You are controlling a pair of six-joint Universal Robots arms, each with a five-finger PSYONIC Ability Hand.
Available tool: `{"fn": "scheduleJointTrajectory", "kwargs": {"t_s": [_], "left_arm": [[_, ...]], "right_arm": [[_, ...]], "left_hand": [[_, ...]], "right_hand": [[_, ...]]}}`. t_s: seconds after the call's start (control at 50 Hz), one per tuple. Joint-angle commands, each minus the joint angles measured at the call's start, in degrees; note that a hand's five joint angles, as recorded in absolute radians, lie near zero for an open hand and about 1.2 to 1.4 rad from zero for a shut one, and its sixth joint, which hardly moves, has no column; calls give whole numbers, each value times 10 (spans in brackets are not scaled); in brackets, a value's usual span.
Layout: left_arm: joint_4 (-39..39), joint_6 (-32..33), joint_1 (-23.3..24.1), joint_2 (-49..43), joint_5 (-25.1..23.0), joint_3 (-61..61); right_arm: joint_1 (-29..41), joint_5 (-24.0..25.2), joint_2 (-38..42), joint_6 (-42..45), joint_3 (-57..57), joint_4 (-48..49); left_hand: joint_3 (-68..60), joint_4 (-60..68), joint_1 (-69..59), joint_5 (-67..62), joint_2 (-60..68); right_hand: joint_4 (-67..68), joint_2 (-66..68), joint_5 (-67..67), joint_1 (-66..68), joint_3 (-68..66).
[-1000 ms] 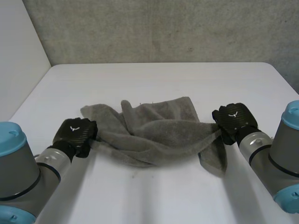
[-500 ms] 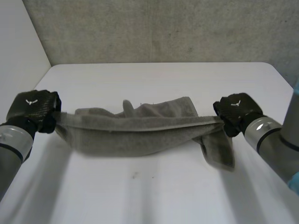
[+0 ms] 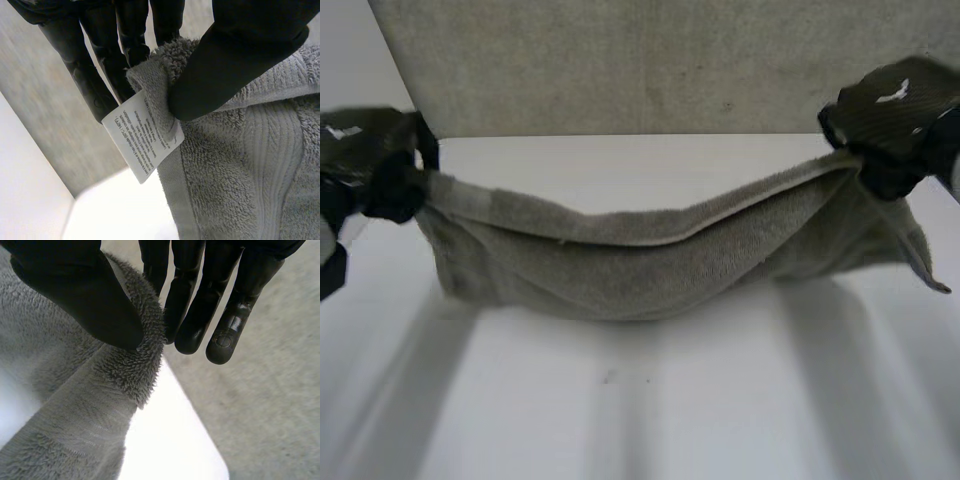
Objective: Fold the towel.
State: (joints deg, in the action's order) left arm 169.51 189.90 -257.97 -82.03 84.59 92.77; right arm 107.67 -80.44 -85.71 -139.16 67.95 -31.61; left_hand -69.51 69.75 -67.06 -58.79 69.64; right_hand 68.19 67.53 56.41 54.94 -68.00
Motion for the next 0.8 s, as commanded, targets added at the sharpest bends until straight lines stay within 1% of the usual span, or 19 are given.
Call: {"fn": "scheduleJointTrajectory", "kwargs": {"t_s": [0.02, 0.12, 0.2, 0.26, 0.3, 0.34, 0.36, 0.38, 0.4, 0.44, 0.48, 0.5, 0.52, 0.56, 0.58, 0.6, 0.62, 0.72, 0.8], "left_arm": [[6, 6, 3, -187, 3, -26], [6, 5, 13, -303, 8, -113], [18, 4, 25, -365, 28, -247], [30, 1, 26, -372, 41, -298], [70, -2, 30, -374, 66, -395], [98, -4, 33, -370, 76, -432], [133, -8, 36, -359, 83, -460], [133, -8, 36, -359, 83, -460], [165, -11, 37, -346, 91, -476], [189, -15, 39, -331, 94, -479], [202, -18, 40, -316, 95, -474], [203, -23, 40, -305, 95, -464], [198, -28, 41, -292, 95, -441], [195, -35, 40, -278, 94, -409], [195, -41, 37, -265, 92, -368], [195, -41, 37, -265, 92, -368], [195, -46, 32, -255, 90, -326], [196, -59, 24, -240, 88, -202], [200, -57, 15, -238, 84, -116]], "right_arm": [[8, -19, 122, 45, -12, 2], [32, -59, 264, 58, -75, 10], [36, -89, 313, 59, -134, 41], [38, -117, 335, 61, -195, 110], [38, -129, 334, 64, -223, 157], [39, -134, 308, 71, -250, 279], [39, -134, 308, 71, -250, 279], [38, -131, 282, 73, -242, 350], [38, -131, 281, 73, -242, 350], [38, -119, 226, 74, -205, 461], [38, -100, 202, 74, -181, 485], [37, -70, 180, 73, -161, 483], [37, -70, 179, 73, -161, 483], [33, -6, 148, 70, -115, 457], [33, -6, 148, 70, -115, 457], [32, 19, 139, 69, -96, 428], [32, 20, 139, 69, -96, 428], [7, 63, 137, 74, -45, 271], [-9, 71, 150, 84, -23, 206]], "left_hand": [[-105, 102, -129, -112, 104], [-105, 102, -129, -112, 104], [-105, 102, -129, -112, 104], [-105, 102, -129, -112, 104], [-105, 102, -129, -112, 104], [-105, 102, -129, -112, 104], [-105, 102, -129, -112, 104], [-105, 102, -129, -112, 104], [-105, 102, -129, -112, 104], [-105, 102, -129, -112, 104], [-105, 102, -129, -112, 104], [-105, 102, -129, -112, 104], [-105, 102, -129, -112, 104], [-105, 102, -129, -112, 104], [-105, 102, -129, -112, 104], [-105, 102, -129, -112, 104], [-105, 102, -129, -112, 104], [-105, 102, -129, -112, 104], [-105, 102, -129, -112, 104]], "right_hand": [[118, 125, 136, 251, -120], [118, 125, 136, 251, -120], [118, 125, 136, 251, -120], [118, 125, 136, 251, -120], [118, 125, 136, 251, -120], [118, 125, 136, 251, -120], [118, 125, 136, 251, -120], [118, 125, 136, 251, -120], [118, 125, 136, 251, -120], [118, 125, 136, 251, -120], [118, 125, 136, 251, -120], [118, 125, 136, 251, -120], [118, 125, 136, 251, -120], [118, 125, 136, 251, -120], [118, 125, 136, 251, -120], [118, 125, 136, 251, -120], [118, 125, 136, 251, -120], [118, 125, 136, 251, -120], [118, 125, 136, 251, -120]]}}
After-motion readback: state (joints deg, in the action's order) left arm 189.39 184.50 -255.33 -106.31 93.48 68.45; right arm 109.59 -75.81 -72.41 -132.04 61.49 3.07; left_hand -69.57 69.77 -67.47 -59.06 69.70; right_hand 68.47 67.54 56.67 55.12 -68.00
